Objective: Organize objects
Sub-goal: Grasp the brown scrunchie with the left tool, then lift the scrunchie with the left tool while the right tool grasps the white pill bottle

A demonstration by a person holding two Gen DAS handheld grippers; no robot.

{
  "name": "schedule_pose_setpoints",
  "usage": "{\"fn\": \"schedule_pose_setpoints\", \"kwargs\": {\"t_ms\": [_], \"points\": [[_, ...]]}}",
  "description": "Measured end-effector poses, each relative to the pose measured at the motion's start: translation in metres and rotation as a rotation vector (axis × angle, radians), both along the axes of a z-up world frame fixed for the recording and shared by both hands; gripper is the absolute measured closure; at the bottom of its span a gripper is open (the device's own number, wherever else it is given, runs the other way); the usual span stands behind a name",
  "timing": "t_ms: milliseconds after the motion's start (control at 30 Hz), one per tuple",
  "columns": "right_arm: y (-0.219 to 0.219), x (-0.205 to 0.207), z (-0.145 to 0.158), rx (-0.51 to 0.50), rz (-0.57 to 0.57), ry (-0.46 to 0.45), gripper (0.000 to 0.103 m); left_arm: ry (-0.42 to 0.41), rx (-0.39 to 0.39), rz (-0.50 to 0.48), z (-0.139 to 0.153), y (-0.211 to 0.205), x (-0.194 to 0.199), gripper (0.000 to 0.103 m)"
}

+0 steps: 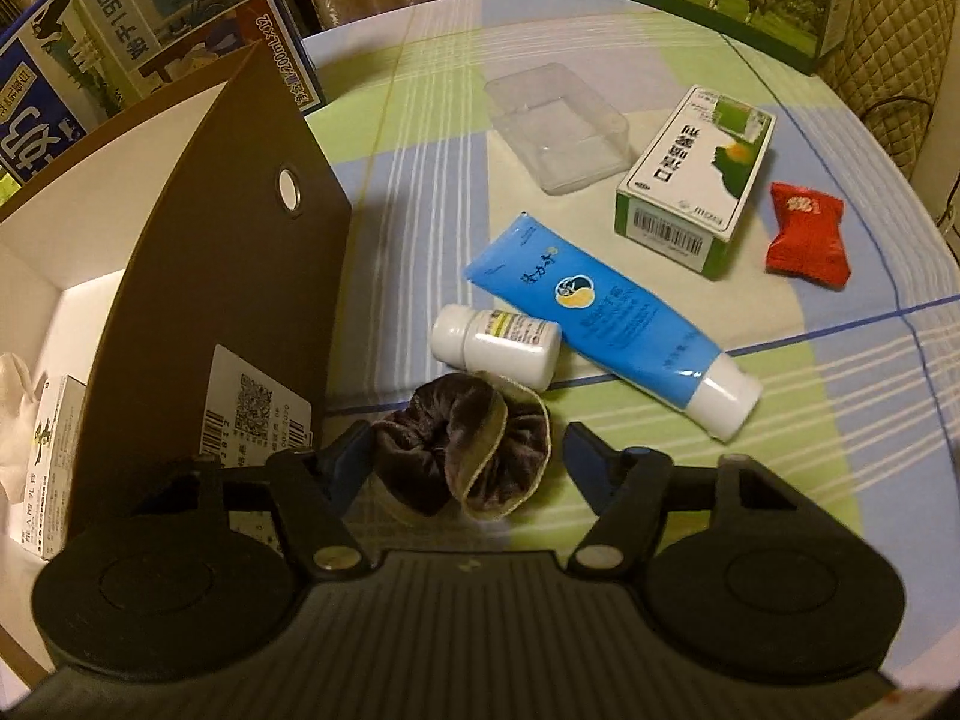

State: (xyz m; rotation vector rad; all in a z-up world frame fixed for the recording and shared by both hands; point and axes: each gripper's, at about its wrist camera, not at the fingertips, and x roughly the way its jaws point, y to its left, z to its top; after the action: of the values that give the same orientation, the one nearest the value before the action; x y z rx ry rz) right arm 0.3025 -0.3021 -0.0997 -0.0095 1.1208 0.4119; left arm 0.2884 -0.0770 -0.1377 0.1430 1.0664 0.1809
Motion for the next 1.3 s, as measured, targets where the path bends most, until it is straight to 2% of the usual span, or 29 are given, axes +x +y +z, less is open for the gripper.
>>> {"fn": "schedule_pose_setpoints", "kwargs": {"t_ms": [67,100,200,300,633,833,1000,1067,1167,1300], "points": [[0.002,0.002,-0.001,-0.002,0.007,0.001,0.047,0.001,-0.004,-0.001,-0.003,0.001,-0.002,0.044],[0.003,0.003,-0.001,-0.002,0.009,0.001,0.047,-0.008,-0.010,-0.002,-0.002,0.002,-0.003,0.055],[0.006,0.004,-0.001,-0.001,0.016,-0.001,0.047,-0.017,-0.009,0.004,-0.001,0.007,-0.008,0.074],[0.010,0.005,0.000,-0.001,0.026,-0.005,0.047,-0.029,-0.040,0.016,0.004,0.014,-0.015,0.080],[0.027,0.001,0.008,0.013,0.091,-0.031,0.047,-0.098,-0.177,0.010,0.052,0.017,-0.061,0.083],[0.048,-0.003,0.015,0.060,0.189,-0.077,0.047,-0.134,-0.208,0.032,0.078,0.032,-0.100,0.083],[0.076,-0.008,0.017,0.080,0.281,-0.122,0.047,-0.138,-0.196,0.131,0.084,0.058,-0.138,0.083],[0.086,-0.010,0.017,0.101,0.311,-0.127,0.047,-0.133,-0.213,0.185,0.084,0.073,-0.151,0.083],[0.103,-0.014,0.016,0.127,0.371,-0.126,0.047,-0.126,-0.193,0.265,0.084,0.094,-0.169,0.083],[0.126,-0.018,0.012,0.134,0.458,-0.139,0.047,-0.155,-0.188,0.350,0.089,0.122,-0.190,0.083]]}}
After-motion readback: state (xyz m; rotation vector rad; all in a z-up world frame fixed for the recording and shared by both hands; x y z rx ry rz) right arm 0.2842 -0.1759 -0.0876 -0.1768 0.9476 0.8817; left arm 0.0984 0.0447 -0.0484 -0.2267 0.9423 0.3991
